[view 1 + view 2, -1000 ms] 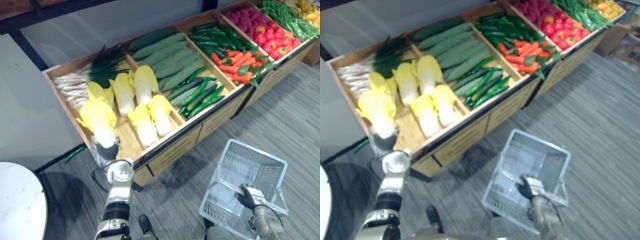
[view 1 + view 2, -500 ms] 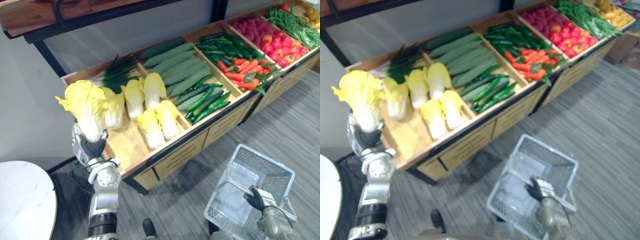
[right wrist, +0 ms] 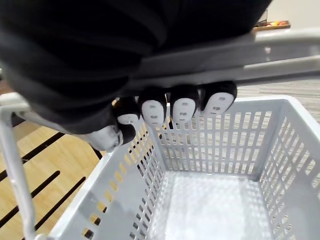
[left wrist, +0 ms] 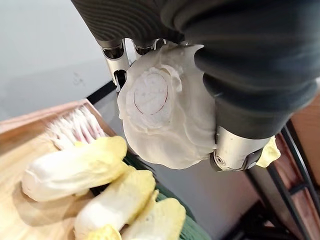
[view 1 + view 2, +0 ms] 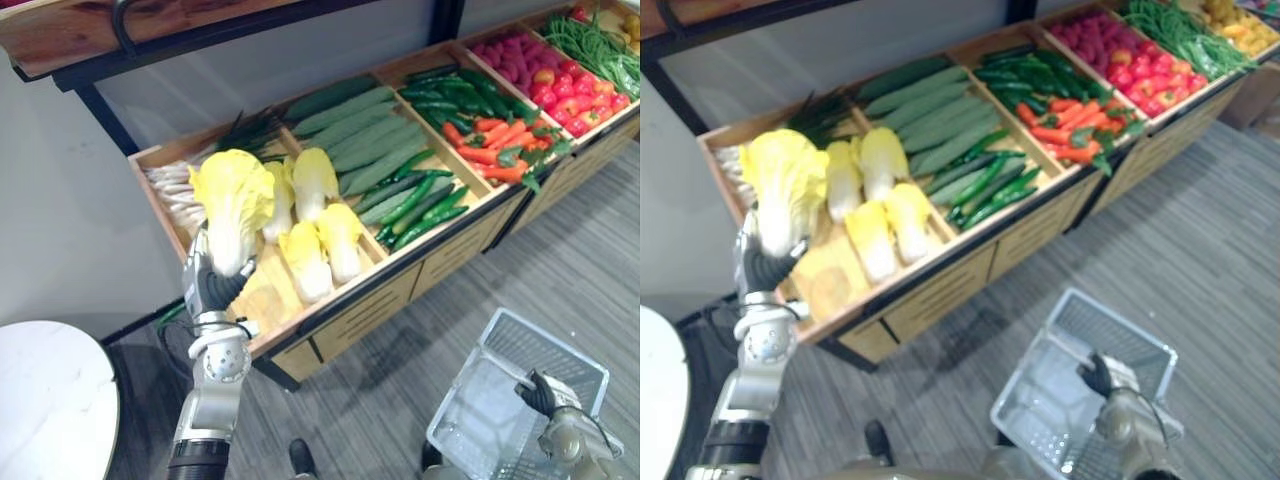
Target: Pick vegetable in the basket
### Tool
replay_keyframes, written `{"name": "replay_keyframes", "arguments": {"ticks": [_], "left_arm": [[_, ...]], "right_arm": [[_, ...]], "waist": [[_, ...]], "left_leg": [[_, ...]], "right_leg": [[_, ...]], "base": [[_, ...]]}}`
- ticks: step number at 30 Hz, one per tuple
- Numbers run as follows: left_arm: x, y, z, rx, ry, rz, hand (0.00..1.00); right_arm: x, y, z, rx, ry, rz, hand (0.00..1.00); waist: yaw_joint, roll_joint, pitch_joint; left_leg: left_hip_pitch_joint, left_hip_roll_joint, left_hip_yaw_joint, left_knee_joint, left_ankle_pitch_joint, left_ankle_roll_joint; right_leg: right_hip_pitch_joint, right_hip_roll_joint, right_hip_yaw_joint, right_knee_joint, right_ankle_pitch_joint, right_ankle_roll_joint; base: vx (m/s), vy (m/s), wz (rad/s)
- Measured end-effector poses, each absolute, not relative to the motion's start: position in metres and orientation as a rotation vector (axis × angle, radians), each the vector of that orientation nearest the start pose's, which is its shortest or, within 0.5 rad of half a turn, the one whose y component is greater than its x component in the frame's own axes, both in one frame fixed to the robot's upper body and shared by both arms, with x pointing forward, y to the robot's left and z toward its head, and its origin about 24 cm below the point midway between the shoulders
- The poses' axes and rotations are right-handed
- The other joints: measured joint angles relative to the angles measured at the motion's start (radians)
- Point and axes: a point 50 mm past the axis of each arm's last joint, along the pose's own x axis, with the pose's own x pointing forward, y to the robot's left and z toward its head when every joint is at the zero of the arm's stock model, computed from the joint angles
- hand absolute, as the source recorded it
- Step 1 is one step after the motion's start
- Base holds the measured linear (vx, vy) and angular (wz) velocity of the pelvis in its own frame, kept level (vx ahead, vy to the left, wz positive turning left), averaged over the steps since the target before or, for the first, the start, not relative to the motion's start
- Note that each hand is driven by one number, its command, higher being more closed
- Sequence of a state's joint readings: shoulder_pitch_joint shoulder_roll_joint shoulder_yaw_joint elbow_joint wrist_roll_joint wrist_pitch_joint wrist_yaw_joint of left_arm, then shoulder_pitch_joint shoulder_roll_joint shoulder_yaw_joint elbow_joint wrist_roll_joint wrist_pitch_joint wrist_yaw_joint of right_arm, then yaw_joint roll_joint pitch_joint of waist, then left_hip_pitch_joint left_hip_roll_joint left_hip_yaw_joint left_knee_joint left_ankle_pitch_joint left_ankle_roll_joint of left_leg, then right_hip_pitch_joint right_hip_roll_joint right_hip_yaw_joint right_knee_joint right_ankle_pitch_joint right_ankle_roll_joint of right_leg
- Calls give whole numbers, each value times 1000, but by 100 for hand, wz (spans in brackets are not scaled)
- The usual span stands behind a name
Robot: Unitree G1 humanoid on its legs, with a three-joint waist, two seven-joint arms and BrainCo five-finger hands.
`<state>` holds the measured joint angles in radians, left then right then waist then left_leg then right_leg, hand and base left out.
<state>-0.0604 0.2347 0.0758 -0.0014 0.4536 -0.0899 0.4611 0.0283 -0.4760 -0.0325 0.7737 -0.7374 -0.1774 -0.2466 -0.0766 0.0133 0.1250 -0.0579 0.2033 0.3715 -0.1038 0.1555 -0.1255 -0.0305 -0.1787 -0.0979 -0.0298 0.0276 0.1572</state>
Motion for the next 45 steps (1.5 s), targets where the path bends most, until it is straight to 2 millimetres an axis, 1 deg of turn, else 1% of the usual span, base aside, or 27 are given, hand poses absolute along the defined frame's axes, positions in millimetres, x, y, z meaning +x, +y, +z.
{"name": "replay_keyframes", "arguments": {"ticks": [2, 4, 5, 8, 10, 11, 14, 16, 17, 18, 20, 23, 26, 29, 30, 31, 33, 35, 36, 38, 41, 42, 45], "left_arm": [[255, 211, 88, 651, -319, 430, 100], [254, 194, 86, 631, -338, 331, 100], [255, 190, 85, 623, -340, 309, 100], [252, 167, 87, 598, -374, 183, 100], [251, 152, 84, 561, -380, 98, 100], [250, 148, 83, 559, -380, 74, 100], [246, 129, 79, 509, -379, -38, 100], [243, 118, 75, 484, -369, -102, 100], [240, 109, 72, 465, -360, -153, 100], [238, 105, 70, 460, -357, -173, 100], [230, 91, 64, 447, -347, -256, 100], [222, 78, 58, 434, -337, -337, 100], [212, 65, 47, 402, -289, -427, 100], [203, 55, 41, 391, -270, -497, 100], [201, 52, 38, 391, -257, -523, 100], [198, 48, 35, 387, -246, -542, 100], [196, 45, 31, 388, -230, -558, 100], [196, 43, 27, 387, -217, -566, 100], [195, 41, 27, 385, -216, -570, 100], [194, 35, 25, 377, -209, -589, 100], [196, 32, 16, 399, -180, -610, 100], [199, 32, 14, 415, -175, -613, 100], [206, 33, 7, 469, -152, -610, 100]], "right_arm": [[186, -315, -62, -1187, 559, -44, 100], [190, -324, -56, -1162, 564, -102, 100], [191, -326, -55, -1160, 567, -111, 100], [201, -336, -44, -1158, 561, -159, 100], [207, -342, -37, -1143, 557, -202, 100], [208, -345, -35, -1144, 561, -211, 100], [221, -357, -19, -1142, 540, -270, 100], [229, -361, -10, -1152, 522, -294, 100], [236, -362, -3, -1152, 501, -311, 100], [240, -361, 0, -1152, 488, -315, 100], [250, -357, 10, -1145, 442, -327, 100], [258, -351, 20, -1126, 381, -332, 100], [270, -337, 29, -1114, 317, -272, 100], [278, -326, 37, -1105, 262, -235, 100], [282, -320, 40, -1093, 239, -213, 100], [285, -315, 43, -1093, 216, -196, 100], [290, -305, 51, -1070, 167, -172, 100], [293, -298, 57, -1056, 124, -153, 100], [296, -293, 61, -1046, 106, -139, 100], [303, -281, 69, -1022, 59, -101, 100], [307, -268, 74, -1010, 23, -38, 100], [307, -264, 76, -1008, 13, -21, 100], [309, -248, 82, -985, -39, 49, 100]], "waist": [[-2, 2, -1], [-2, 7, -2], [-1, 8, -3], [-2, 12, -5], [-5, 19, -9], [-4, 20, -10], [-5, 33, -18], [-5, 35, -19], [-4, 34, -19], [-4, 34, -19], [-4, 34, -19], [-3, 32, -18], [-5, 22, -19], [-3, 21, -29], [-4, 25, -31], [-4, 20, -30], [-2, 21, -32], [-6, 14, -34], [-5, 20, -39], [-4, 4, -42], [-7, -9, -48], [-9, -12, -49], [-29, -16, -49]], "left_leg": [[8, 0, 5, 0, -2, 0], [13, 0, 16, 0, -4, -1], [16, 0, 23, -1, -4, 0], [25, 0, 67, -1, -6, -2], [37, -2, 91, -2, -6, -2], [43, -2, 100, -2, -7, -3], [46, -1, 133, -2, -7, -4], [52, 0, 149, -2, -7, -4], [65, 1, 172, -3, -7, -4], [69, 2, 177, -3, -8, -4], [83, 6, 205, -3, -12, -10], [92, 11, 233, -3, -20, -21], [117, 23, 274, -3, -27, -30], [120, 27, 298, -3, -29, -33], [125, 28, 306, -3, -31, -35], [133, 29, 314, -3, -33, -39], [147, 30, 333, -3, -38, -45], [150, 31, 340, -3, -38, -45], [151, 33, 345, -3, -37, -44], [150, 35, 362, -3, -38, -45], [154, 35, 363, -2, -38, -45], [154, 35, 363, -2, -38, -45], [157, 34, 363, -2, -38, -45]], "right_leg": [[0, 0, 8, 3, 0, 0], [-4, 0, 20, 8, 0, 0], [-9, 0, 27, 10, 0, 0], [-36, 0, 76, 18, 4, 6], [-41, 0, 104, 20, 9, 11], [-47, 0, 114, 23, 9, 11], [-73, 4, 156, 34, 17, 14], [-82, 8, 175, 34, 24, 16], [-85, 11, 198, 34, 28, 18], [-85, 13, 205, 34, 29, 19], [-90, 21, 232, 33, 36, 20], [-107, 30, 259, 35, 32, 20], [-109, 41, 276, 35, 32, 20], [-125, 51, 300, 39, 33, 20], [-126, 54, 305, 40, 35, 24], [-126, 57, 312, 42, 35, 25], [-126, 62, 328, 48, 39, 31], [-127, 65, 332, 47, 41, 28], [-129, 68, 337, 46, 46, 22], [-141, 74, 352, 45, 50, 17], [-140, 77, 356, 44, 57, 12], [-140, 76, 357, 44, 57, 12], [-138, 76, 358, 44, 57, 12]], "base": [[-13, -3, -10], [-21, 1, -14], [-30, 4, -26], [-24, 6, -37], [-6, -1, -37], [-11, -2, -41], [-10, -3, -34], [-17, -11, -36], [-20, -13, -35], [-24, -16, -41], [-23, -19, -32], [-33, -32, -34], [0, -37, -34], [30, -39, -25], [47, -29, -25], [66, -31, -22], [82, -21, -25], [66, -13, -16], [68, -15, -21], [69, -16, -20], [50, -11, -5], [45, -9, -3], [2, -3, -2]]}}
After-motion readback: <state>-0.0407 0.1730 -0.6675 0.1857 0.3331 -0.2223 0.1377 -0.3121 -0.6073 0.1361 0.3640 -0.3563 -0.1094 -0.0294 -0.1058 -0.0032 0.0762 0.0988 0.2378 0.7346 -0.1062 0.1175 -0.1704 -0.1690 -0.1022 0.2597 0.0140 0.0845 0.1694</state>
